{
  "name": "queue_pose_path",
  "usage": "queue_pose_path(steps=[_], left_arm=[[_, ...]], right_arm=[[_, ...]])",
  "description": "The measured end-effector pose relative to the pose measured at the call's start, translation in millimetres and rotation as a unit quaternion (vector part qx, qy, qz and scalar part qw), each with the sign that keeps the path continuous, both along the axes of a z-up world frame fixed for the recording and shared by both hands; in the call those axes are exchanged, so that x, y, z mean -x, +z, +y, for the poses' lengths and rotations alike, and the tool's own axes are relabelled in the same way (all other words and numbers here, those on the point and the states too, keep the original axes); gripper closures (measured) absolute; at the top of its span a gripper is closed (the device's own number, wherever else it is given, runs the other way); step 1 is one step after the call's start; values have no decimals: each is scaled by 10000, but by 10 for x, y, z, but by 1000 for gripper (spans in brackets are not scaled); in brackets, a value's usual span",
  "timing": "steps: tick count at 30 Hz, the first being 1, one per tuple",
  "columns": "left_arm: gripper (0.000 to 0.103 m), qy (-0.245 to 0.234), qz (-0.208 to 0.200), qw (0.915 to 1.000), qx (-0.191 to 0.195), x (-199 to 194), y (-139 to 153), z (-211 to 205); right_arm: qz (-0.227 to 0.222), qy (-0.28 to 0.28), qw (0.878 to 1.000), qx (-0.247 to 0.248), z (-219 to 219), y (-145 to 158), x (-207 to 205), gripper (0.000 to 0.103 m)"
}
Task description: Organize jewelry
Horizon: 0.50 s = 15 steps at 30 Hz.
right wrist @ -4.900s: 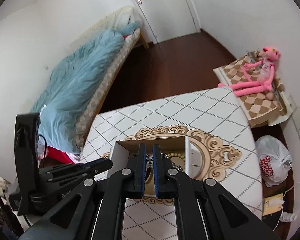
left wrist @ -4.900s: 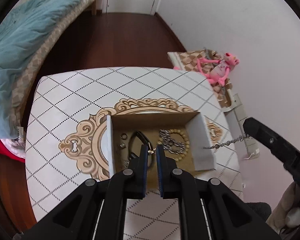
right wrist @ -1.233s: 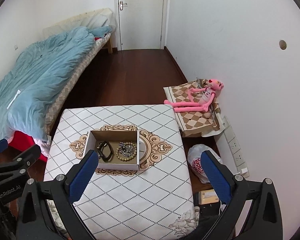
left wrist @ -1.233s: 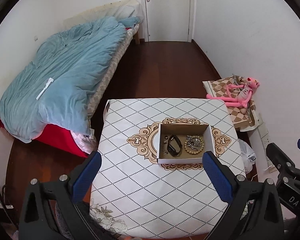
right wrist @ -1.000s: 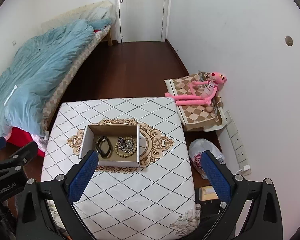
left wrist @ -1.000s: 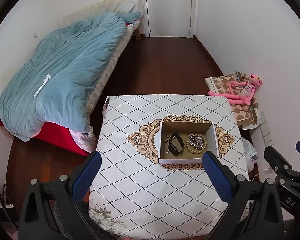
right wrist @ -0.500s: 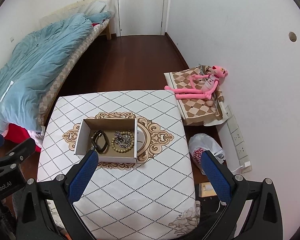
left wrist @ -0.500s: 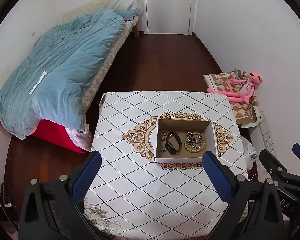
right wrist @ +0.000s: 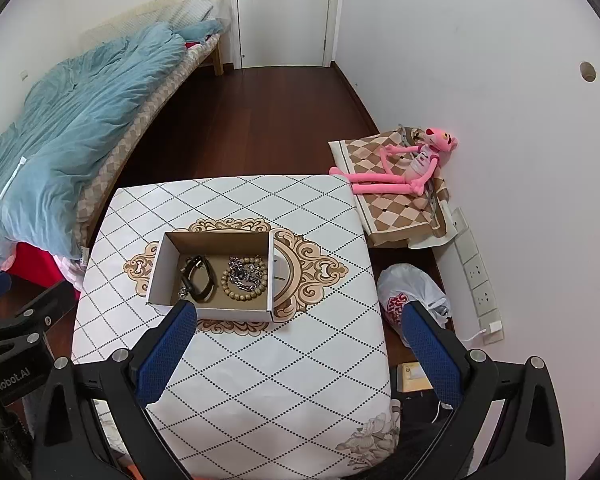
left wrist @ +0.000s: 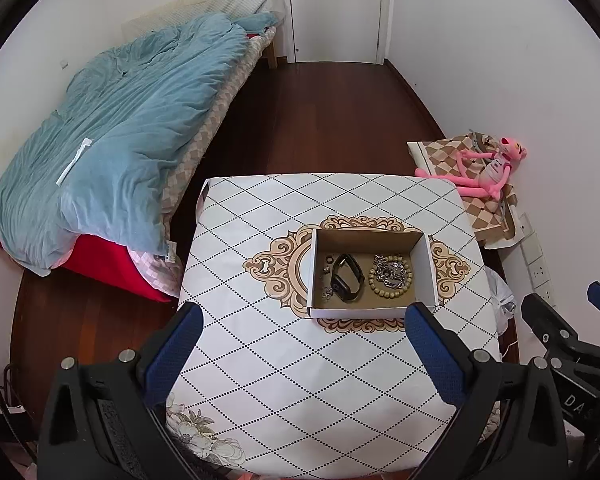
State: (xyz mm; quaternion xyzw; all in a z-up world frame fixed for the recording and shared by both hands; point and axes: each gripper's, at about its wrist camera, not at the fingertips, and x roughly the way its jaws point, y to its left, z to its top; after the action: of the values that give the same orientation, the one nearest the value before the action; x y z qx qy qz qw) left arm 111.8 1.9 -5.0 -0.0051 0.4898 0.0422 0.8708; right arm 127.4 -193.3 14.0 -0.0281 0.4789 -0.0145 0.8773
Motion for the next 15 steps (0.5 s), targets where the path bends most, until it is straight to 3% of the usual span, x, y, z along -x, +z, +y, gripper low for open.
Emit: queue_pose_path(steps=[15], left_arm=[[0, -7, 30, 10000, 0, 15, -25, 0]], right_arm=[[52, 24, 10000, 7, -45, -31, -8, 0]])
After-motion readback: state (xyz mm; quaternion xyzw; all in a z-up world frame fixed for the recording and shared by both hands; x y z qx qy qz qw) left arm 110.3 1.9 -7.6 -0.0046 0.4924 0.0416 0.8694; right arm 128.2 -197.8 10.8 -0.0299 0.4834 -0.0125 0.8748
